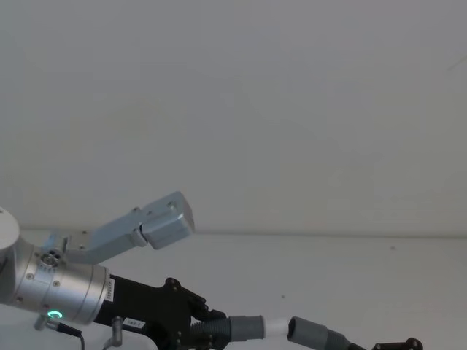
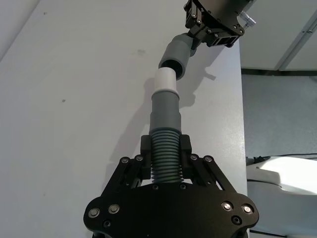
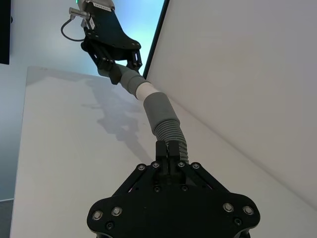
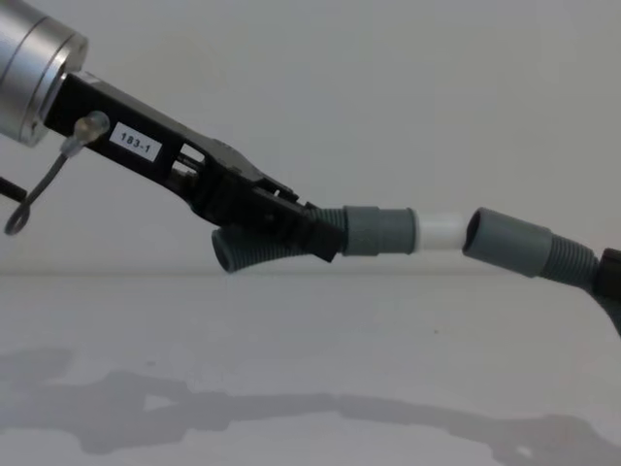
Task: Use both hands to pick up one end of the pipe from the table, align the ends, and insert them.
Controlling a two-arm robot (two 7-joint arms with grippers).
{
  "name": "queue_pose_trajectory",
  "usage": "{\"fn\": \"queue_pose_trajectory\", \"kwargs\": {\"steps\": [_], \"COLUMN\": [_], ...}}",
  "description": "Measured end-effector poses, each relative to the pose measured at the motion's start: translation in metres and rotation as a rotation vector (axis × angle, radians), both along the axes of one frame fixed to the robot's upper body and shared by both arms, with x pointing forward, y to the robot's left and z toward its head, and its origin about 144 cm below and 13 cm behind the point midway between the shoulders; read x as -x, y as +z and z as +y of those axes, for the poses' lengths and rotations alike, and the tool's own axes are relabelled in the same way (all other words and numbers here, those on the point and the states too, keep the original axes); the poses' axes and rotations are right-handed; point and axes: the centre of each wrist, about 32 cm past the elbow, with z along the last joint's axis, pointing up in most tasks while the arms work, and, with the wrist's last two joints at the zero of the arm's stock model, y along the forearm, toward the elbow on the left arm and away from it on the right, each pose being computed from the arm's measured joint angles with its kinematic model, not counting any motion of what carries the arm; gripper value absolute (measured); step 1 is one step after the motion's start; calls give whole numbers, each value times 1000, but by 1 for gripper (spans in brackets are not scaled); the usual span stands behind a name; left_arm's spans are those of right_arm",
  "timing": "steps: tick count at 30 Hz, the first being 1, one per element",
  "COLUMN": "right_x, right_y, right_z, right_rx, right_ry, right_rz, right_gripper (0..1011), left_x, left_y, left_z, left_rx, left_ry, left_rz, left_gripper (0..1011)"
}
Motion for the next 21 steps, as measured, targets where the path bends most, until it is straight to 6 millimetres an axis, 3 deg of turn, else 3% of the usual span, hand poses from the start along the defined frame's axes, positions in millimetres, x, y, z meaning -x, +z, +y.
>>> {"fn": "queue_pose_trajectory", "kwargs": {"steps": [21], "right_x": [0], "right_y": [0], "right_z": [0], "right_rx": [0], "right_ry": [0], "right_rz": [0], "right_gripper": [16], "left_x": [-4], "left_y": [0], "left_z": [-2], "left_rx": [1], "left_ry": [-15], "left_rz": [3], "left_gripper": [294]}}
